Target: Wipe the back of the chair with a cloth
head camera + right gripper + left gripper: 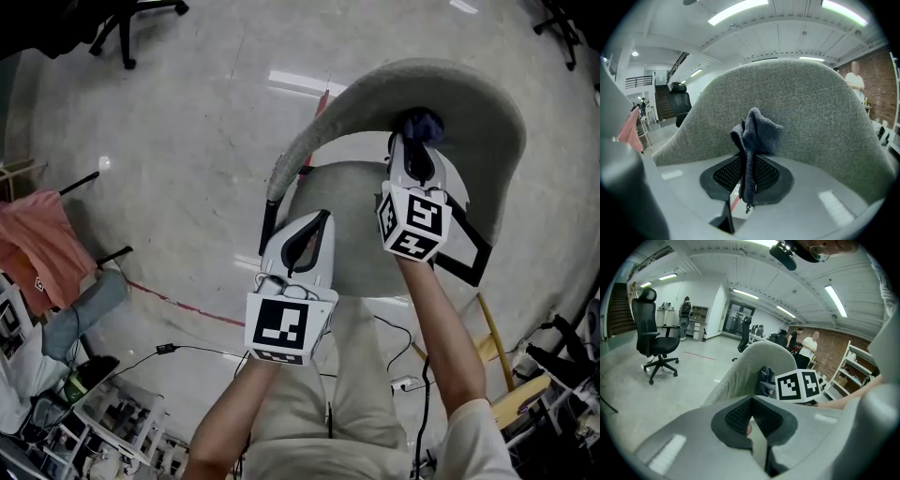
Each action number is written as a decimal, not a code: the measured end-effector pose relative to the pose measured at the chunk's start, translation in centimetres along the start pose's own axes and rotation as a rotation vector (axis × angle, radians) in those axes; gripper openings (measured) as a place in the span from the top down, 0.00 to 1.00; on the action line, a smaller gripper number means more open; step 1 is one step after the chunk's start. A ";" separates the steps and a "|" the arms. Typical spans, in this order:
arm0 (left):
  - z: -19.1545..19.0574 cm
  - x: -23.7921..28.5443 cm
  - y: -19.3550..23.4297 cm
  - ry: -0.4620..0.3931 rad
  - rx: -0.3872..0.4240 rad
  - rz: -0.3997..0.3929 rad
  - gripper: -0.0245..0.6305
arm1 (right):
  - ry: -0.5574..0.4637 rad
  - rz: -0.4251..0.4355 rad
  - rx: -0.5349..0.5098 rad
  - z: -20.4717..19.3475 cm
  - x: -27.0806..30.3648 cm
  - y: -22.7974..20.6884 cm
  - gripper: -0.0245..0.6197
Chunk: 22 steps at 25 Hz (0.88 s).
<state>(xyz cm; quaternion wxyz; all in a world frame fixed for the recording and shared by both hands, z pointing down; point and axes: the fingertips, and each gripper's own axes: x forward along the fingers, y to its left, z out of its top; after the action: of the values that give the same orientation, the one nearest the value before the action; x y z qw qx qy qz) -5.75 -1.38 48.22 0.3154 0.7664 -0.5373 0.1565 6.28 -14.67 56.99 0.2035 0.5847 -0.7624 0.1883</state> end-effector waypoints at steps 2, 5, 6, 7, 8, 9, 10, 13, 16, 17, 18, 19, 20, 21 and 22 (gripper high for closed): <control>0.0 -0.1 0.3 -0.002 -0.003 0.000 0.96 | 0.000 0.012 0.002 0.0 0.2 0.8 0.85; -0.7 0.0 0.9 0.000 -0.006 0.006 0.96 | -0.003 0.028 0.003 -0.4 0.7 1.8 0.85; -1.0 -0.1 1.1 0.002 -0.007 0.008 0.96 | -0.005 0.034 0.000 -0.6 0.7 2.1 0.85; -1.2 -0.1 1.3 0.003 -0.009 0.008 0.96 | -0.006 0.041 -0.005 -0.6 0.8 2.4 0.85; -1.3 -0.2 1.5 0.003 -0.012 0.009 0.96 | -0.008 0.051 -0.013 -0.6 0.8 2.9 0.85; -1.3 -0.4 1.7 0.003 -0.015 0.009 0.96 | -0.009 0.063 -0.025 -0.6 0.7 3.4 0.85; -1.3 -0.6 1.9 0.003 -0.018 0.009 0.96 | -0.012 0.076 -0.041 -0.4 0.6 4.2 0.85; -1.0 -1.1 2.4 0.001 -0.022 0.008 0.96 | -0.019 0.125 -0.092 0.1 0.4 6.5 0.85; -0.9 -1.3 2.6 -0.004 -0.024 0.010 0.96 | -0.015 0.167 -0.111 0.0 0.3 8.2 0.85; -1.0 -1.3 2.7 -0.006 -0.025 0.011 0.96 | -0.013 0.177 -0.110 -0.2 0.3 8.6 0.85; -1.0 -1.4 2.9 -0.008 -0.025 0.012 0.96 | -0.012 0.185 -0.109 -0.3 0.4 9.0 0.85; -1.1 -1.5 3.1 -0.007 -0.027 0.015 0.96 | -0.011 0.191 -0.108 -0.4 0.4 9.4 0.85; -1.1 -1.6 3.3 -0.007 -0.029 0.017 0.96 | -0.010 0.198 -0.108 -0.5 0.4 9.7 0.85; -1.1 -1.7 3.5 -0.007 -0.030 0.018 0.96 | -0.009 0.207 -0.110 -0.5 0.3 10.1 0.85; -1.0 -1.9 3.6 -0.009 -0.030 0.018 0.96 | -0.008 0.217 -0.115 -0.5 0.3 10.5 0.85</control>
<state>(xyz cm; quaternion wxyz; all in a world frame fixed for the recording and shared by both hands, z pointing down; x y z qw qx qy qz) -9.70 -0.16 49.04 0.3230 0.7575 -0.5476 0.1480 -3.88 -12.05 57.06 0.2123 0.4867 -0.8316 0.1627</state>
